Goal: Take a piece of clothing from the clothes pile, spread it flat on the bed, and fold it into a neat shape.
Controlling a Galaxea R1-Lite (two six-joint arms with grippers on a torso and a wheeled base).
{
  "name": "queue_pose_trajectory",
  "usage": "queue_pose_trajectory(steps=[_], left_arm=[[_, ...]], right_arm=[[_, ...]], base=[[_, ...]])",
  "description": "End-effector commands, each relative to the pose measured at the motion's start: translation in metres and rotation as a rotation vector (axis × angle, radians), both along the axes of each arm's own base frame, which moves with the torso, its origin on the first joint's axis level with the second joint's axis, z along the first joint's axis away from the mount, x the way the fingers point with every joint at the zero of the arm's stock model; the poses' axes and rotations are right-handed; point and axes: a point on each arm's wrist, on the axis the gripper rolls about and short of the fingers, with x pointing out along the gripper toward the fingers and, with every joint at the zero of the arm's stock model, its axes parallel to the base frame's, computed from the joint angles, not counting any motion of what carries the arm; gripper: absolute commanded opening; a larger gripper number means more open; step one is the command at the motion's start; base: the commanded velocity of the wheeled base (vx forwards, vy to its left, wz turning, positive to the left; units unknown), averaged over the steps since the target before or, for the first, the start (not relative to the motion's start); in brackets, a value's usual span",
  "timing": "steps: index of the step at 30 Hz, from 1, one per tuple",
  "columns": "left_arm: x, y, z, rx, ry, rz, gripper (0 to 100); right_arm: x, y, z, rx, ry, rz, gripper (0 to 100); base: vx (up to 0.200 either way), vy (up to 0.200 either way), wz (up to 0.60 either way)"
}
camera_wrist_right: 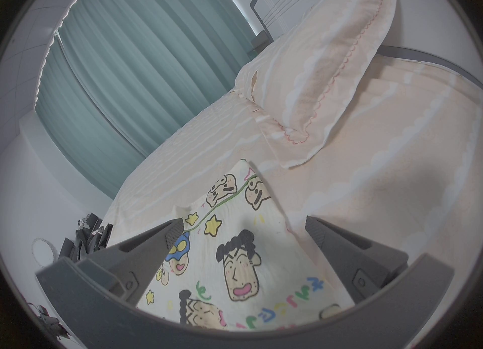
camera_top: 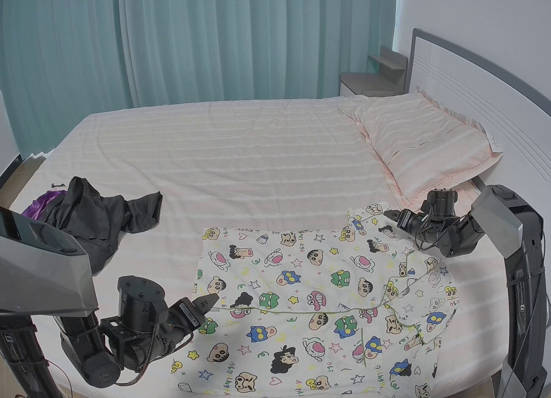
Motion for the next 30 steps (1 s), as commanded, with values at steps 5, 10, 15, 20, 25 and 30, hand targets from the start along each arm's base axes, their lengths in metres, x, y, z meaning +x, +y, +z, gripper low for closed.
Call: queue_pose_trajectory(steps=[5, 10, 15, 20, 25, 30], left_arm=[[-0.001, 0.0, 0.001, -0.013, 0.001, 0.01, 100], [-0.001, 0.0, 0.001, -0.018, 0.0, 0.011, 100], [-0.001, 0.0, 0.001, -0.017, 0.0, 0.01, 100], [-0.001, 0.0, 0.001, -0.018, 0.0, 0.011, 100], [-0.001, 0.0, 0.001, -0.017, -0.001, 0.01, 100], [-0.001, 0.0, 0.002, -0.017, -0.002, 0.01, 100]], right_arm=[[0.019, 0.018, -0.011, -0.006, 0.01, 0.025, 100], [0.024, 0.019, -0.013, -0.01, 0.021, 0.027, 0], [0.027, 0.015, -0.012, -0.015, 0.033, 0.011, 0], [0.032, 0.008, -0.012, -0.03, 0.009, -0.038, 0], [0.035, -0.003, -0.006, -0.035, -0.011, -0.069, 0], [0.037, -0.01, -0.004, -0.04, -0.018, -0.094, 0]], base=[[0.0, 0.0, 0.0], [0.0, 0.0, 0.0], [0.0, 0.0, 0.0], [0.0, 0.0, 0.0], [0.0, 0.0, 0.0], [0.0, 0.0, 0.0]])
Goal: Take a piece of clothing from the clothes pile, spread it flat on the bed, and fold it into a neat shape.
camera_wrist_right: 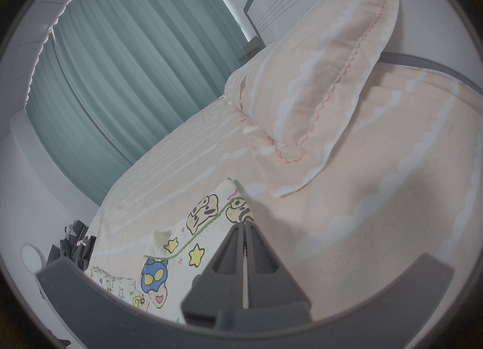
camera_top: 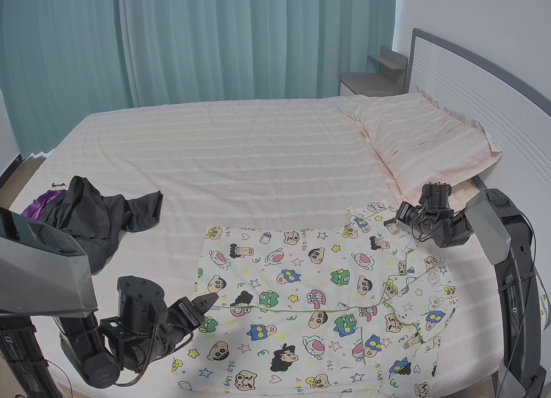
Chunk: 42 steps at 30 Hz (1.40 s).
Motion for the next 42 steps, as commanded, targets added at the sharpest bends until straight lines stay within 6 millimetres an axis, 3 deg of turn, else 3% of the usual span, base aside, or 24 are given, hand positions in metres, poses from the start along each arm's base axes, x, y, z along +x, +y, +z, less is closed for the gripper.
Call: queue_pose_trajectory(steps=[1, 10, 11, 16, 19, 28, 29, 42], left_arm=[[0.0, 0.0, 0.0, 0.0, -0.002, 0.001, 100], [0.0, 0.0, 0.001, -0.001, -0.003, 0.0, 100], [0.0, 0.0, 0.001, -0.001, -0.003, 0.0, 100], [0.0, 0.0, 0.001, -0.002, -0.003, -0.002, 100], [0.0, 0.0, 0.001, -0.002, -0.003, 0.0, 100], [0.0, 0.0, 0.0, -0.004, -0.001, 0.0, 100], [0.0, 0.0, 0.0, -0.004, -0.001, 0.0, 100], [0.0, -0.001, 0.001, -0.004, -0.002, 0.0, 100]], right_arm=[[0.002, -0.005, 0.003, -0.001, -0.012, -0.012, 0], [0.003, -0.007, 0.002, -0.009, -0.009, -0.036, 0], [0.003, -0.007, 0.001, -0.01, -0.005, -0.037, 100], [0.004, -0.003, 0.004, -0.002, -0.022, -0.03, 100], [0.007, 0.01, 0.005, 0.024, -0.026, -0.02, 100], [0.016, 0.038, -0.019, 0.029, 0.019, 0.014, 100], [0.016, 0.038, -0.019, 0.029, 0.019, 0.014, 0], [0.026, 0.018, -0.007, 0.008, -0.047, -0.077, 0]], base=[[0.0, 0.0, 0.0], [0.0, 0.0, 0.0], [0.0, 0.0, 0.0], [0.0, 0.0, 0.0], [0.0, 0.0, 0.0], [0.0, 0.0, 0.0], [0.0, 0.0, 0.0], [0.0, 0.0, 0.0]])
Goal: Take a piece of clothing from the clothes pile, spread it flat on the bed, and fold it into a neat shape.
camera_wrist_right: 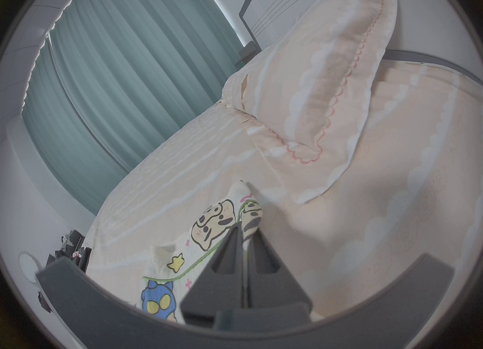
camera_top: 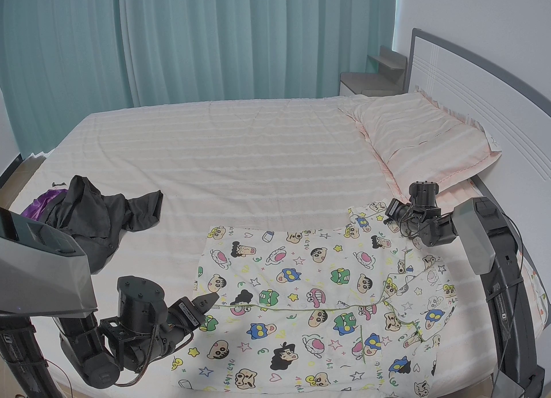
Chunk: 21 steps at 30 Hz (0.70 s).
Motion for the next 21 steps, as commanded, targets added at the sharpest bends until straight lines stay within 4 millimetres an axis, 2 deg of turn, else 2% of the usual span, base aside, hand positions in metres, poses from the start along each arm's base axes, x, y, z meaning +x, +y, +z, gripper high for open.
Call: queue_pose_trajectory(steps=[1, 10, 21], left_arm=[[0.0, 0.0, 0.0, 0.0, -0.001, 0.002, 100], [0.0, 0.0, 0.0, 0.0, -0.001, 0.002, 100], [0.0, 0.0, 0.0, 0.0, -0.001, 0.002, 100]], right_arm=[[0.004, -0.009, 0.005, -0.008, -0.029, -0.04, 0], [0.006, -0.016, 0.015, 0.033, -0.053, -0.093, 0], [0.006, -0.021, 0.012, 0.036, -0.045, -0.134, 0]], base=[[0.0, 0.0, 0.0], [0.0, 0.0, 0.0], [0.0, 0.0, 0.0]])
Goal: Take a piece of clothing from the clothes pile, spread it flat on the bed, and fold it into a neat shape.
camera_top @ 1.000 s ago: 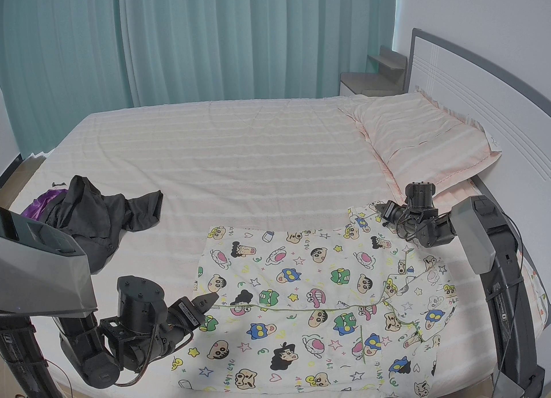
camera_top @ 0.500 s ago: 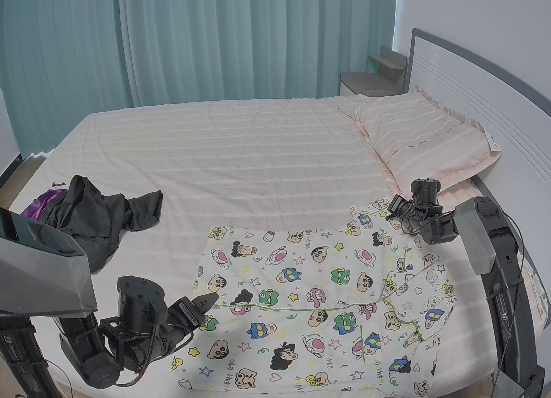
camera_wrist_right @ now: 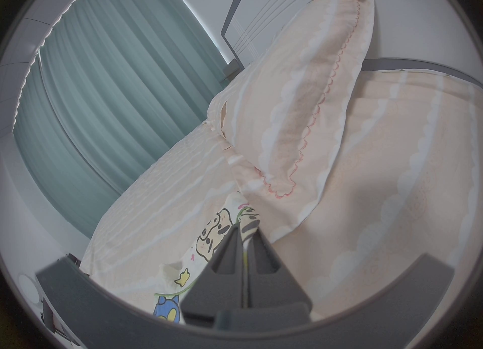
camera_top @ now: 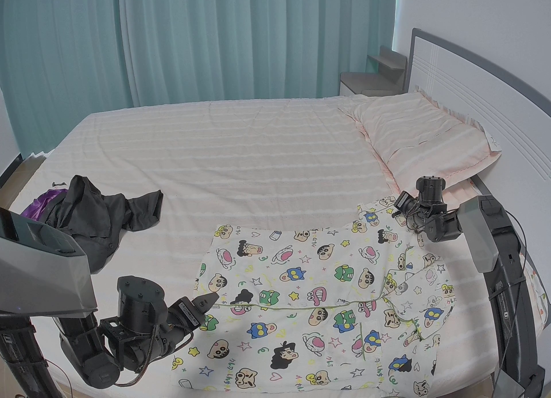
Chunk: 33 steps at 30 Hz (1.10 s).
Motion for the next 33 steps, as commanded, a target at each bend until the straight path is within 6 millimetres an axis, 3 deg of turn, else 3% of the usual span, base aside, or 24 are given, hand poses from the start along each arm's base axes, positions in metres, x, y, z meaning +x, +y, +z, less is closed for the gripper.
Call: queue_pose_trajectory(steps=[1, 2, 5, 9, 16, 17, 19, 20, 26, 28, 29, 33], left_arm=[[0.0, 0.0, 0.0, 0.0, 0.0, 0.0, 100], [0.0, 0.0, 0.0, 0.0, 0.0, 0.0, 100], [0.0, 0.0, 0.0, 0.0, 0.0, 0.0, 100], [0.0, 0.0, 0.0, -0.001, -0.001, 0.0, 100], [0.0, 0.001, 0.001, -0.003, -0.002, 0.004, 100], [0.0, 0.001, 0.003, -0.019, -0.005, 0.013, 100], [0.0, 0.001, 0.003, -0.027, -0.004, 0.015, 100], [-0.003, 0.003, 0.003, -0.026, 0.006, 0.018, 100], [-0.008, 0.007, 0.002, -0.03, 0.015, 0.015, 100], [-0.009, 0.007, 0.003, -0.032, 0.012, 0.016, 100], [-0.01, 0.009, 0.003, -0.038, 0.014, 0.014, 100], [-0.015, 0.014, 0.001, -0.037, 0.042, 0.008, 100]], right_arm=[[0.0, 0.0, 0.001, 0.002, 0.0, -0.001, 0], [0.0, 0.0, 0.001, 0.004, -0.002, -0.002, 100], [0.0, 0.0, 0.003, 0.004, -0.003, -0.002, 100], [-0.01, -0.016, 0.024, 0.004, 0.001, -0.032, 100], [-0.049, -0.035, 0.058, -0.011, 0.007, -0.058, 100], [-0.073, -0.038, 0.067, -0.041, 0.006, -0.051, 100], [-0.083, -0.037, 0.07, -0.056, 0.004, -0.043, 100], [-0.105, -0.036, 0.072, -0.078, 0.008, -0.034, 100], [-0.18, -0.028, 0.086, -0.084, -0.014, -0.013, 100], [-0.191, -0.027, 0.087, -0.083, -0.008, -0.01, 100], [-0.211, -0.025, 0.085, -0.075, 0.015, 0.0, 100], [-0.252, -0.02, 0.081, -0.028, 0.035, -0.007, 100]], base=[[0.0, 0.0, 0.0], [0.0, 0.0, 0.0], [0.0, 0.0, 0.0], [0.0, 0.0, 0.0], [0.0, 0.0, 0.0], [-0.2, 0.0, 0.0], [-0.2, 0.0, 0.0], [-0.2, 0.0, 0.0], [-0.2, 0.0, 0.0], [-0.2, 0.0, 0.0], [-0.2, 0.0, 0.0], [-0.2, 0.0, 0.0]])
